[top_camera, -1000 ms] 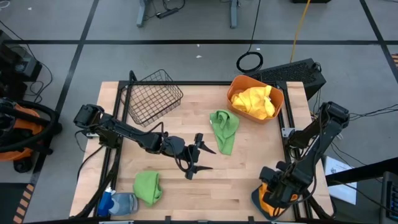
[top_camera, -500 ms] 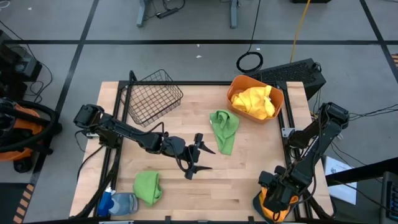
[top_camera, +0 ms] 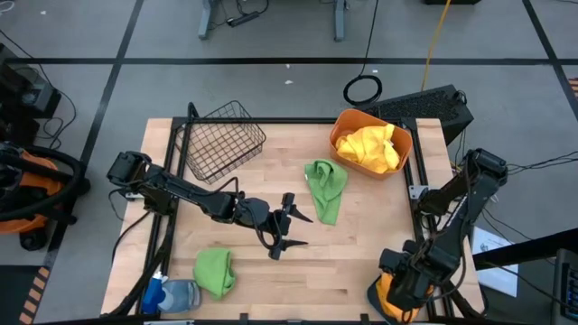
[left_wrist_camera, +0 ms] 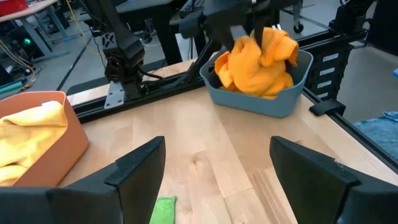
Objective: Sort microfiber towel by color & place in baskets
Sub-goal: Put the orange microfiber cloth into the blue bin
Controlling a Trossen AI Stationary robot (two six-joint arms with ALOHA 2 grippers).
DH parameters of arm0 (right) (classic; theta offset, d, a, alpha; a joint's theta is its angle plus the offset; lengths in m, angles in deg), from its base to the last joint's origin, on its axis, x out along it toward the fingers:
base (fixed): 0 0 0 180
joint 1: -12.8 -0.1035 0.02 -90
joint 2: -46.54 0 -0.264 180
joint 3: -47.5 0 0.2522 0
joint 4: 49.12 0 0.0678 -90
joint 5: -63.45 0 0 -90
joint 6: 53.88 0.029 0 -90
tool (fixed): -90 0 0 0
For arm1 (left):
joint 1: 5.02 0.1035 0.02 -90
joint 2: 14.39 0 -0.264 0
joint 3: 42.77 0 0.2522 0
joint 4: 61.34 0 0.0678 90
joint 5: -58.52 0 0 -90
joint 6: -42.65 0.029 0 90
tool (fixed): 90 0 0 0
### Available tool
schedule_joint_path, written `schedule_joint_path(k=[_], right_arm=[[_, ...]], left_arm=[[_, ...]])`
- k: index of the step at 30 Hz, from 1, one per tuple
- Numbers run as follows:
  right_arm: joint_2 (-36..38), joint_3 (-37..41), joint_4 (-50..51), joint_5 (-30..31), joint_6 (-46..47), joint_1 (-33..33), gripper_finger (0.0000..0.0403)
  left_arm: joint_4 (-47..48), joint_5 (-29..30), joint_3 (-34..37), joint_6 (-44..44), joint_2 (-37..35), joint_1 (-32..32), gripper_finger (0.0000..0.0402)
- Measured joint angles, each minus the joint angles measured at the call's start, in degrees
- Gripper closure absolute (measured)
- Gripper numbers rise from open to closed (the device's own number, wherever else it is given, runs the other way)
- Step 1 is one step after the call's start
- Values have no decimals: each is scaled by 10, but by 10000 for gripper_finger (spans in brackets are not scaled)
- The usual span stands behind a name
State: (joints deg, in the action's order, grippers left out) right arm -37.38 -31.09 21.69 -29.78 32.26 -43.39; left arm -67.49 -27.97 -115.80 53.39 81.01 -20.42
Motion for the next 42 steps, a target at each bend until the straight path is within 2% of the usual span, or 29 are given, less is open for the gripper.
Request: schedule_joint_path(k=[13,19,26,34,38,42], right_arm=[[0,-22,66,-15,61,-29,222],[0,-22,102,-16,54,-27,222],[3,-28,78,-82,40,-26,222],[3,-68,73,-89,57,-27,222],[4,-73,79,-89,29,-28,209],[4,-72,131,-89,28,-28,177]], left_arm=[[31,0,0,-14,0,0,107],[30,0,0,-14,0,0,107],[29,0,0,-13,0,0,107],[22,0,0,-10,0,0,107],[23,0,0,-9,0,0,107],[24,0,0,-9,0,0,107]])
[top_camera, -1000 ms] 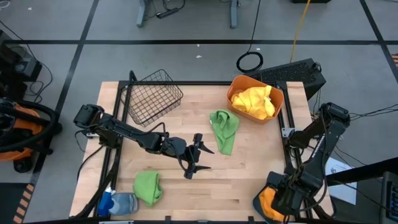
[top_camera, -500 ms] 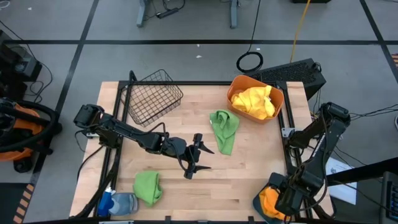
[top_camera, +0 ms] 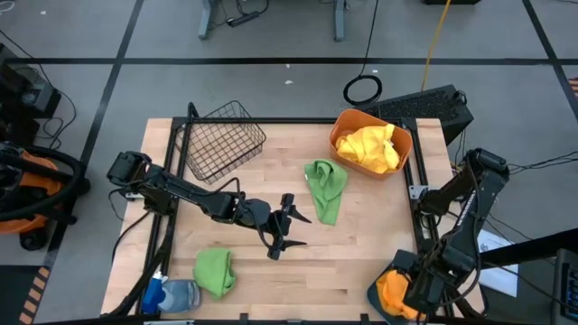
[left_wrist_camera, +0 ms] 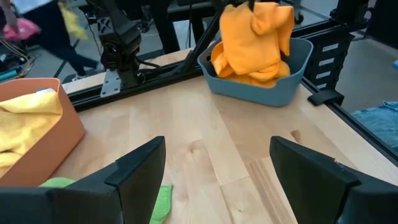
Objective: Sort microfiber towel by color & place in baskets
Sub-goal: Put the orange microfiber cloth into the blue bin
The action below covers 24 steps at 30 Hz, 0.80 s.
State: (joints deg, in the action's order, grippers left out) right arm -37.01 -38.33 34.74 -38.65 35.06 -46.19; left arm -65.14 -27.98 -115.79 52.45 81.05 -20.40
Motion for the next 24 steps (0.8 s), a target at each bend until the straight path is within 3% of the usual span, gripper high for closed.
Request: schedule_joint_path(k=[6,10,17,24], right_arm=[[0,0,4,3,1,0,117],[0,0,19,-1,9,0,99],[0,0,31,-5,11,-4,111],[0,0,86,-66,22,-4,148]], left_arm=[[1,0,0,0,0,0,107],[1,0,0,0,0,0,107],[1,0,0,0,0,0,107],[4,0,0,0,0,0,107]])
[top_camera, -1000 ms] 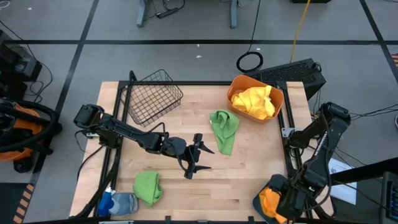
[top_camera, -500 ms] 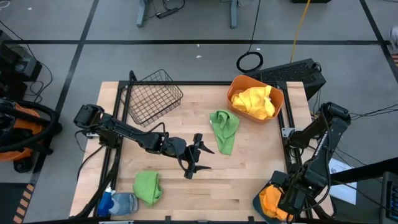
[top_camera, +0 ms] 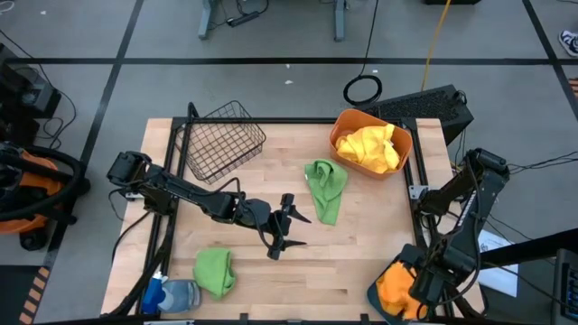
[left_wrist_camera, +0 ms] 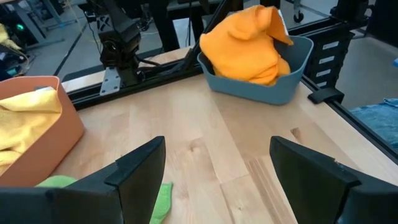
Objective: Sort microfiber towel by color & place in baskets
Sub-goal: Put the orange microfiber cloth into the blue bin
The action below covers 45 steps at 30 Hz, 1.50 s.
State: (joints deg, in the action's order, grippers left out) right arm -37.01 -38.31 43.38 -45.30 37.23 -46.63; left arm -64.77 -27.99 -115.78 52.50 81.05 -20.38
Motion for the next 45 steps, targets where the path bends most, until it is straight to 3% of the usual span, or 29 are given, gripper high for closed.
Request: schedule_joint_path(k=[13,23,28,33,37,42,45], right_arm=[[0,0,-54,28,-20,0,217],[0,0,-70,69,-24,0,306],[0,0,-68,22,2,-10,355],[0,0,-76,30,0,-18,396],[0,-9,-101,113,-63,-19,397],[1,-5,-92,288,-136,-47,393],[0,30,-98,318,-129,-66,399]], left_arm=[[11,0,0,0,0,0,107],[12,0,0,-1,0,0,107],[19,0,0,-1,0,0,107],[20,0,0,-1,0,0,107],[20,0,0,-1,0,0,107],[20,0,0,-2,0,0,107],[20,0,0,-2,0,0,107]])
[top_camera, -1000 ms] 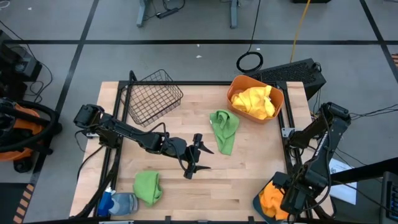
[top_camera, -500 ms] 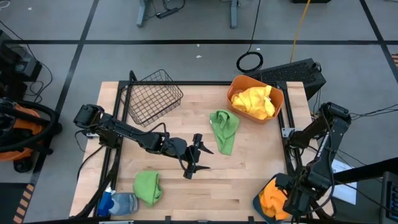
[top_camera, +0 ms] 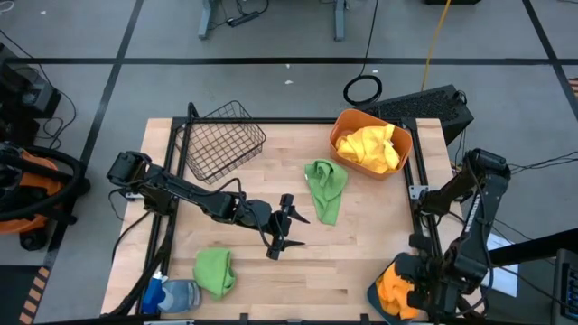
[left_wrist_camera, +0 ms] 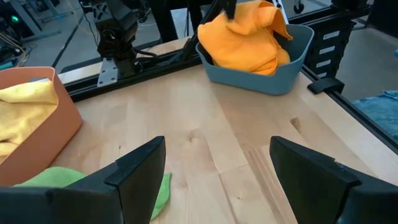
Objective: Sort microfiber towel by color & place in baskets
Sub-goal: Put the orange microfiber cloth into the blue bin, then put the top green microfiber cloth into the black wire basket
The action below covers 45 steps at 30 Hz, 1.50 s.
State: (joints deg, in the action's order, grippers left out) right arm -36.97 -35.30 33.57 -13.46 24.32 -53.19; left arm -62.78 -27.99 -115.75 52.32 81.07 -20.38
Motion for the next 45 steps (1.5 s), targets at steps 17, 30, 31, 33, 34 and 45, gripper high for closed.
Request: schedule_joint_path(k=[17,30,31,33,34,45], right_arm=[[0,247,-293,-101,140,-33,402],[51,153,-246,-217,156,10,402],[51,139,-239,-221,155,14,402],[51,113,-221,-222,148,20,402],[51,101,-214,-221,143,22,402],[52,23,-137,-7,-10,77,403]], left_arm=[[12,0,0,-1,0,0,107],[6,4,0,1,0,0,107],[6,4,0,2,0,0,107],[6,5,0,2,0,0,107],[6,5,0,2,0,1,107],[-50,77,0,-4,2,25,107]])
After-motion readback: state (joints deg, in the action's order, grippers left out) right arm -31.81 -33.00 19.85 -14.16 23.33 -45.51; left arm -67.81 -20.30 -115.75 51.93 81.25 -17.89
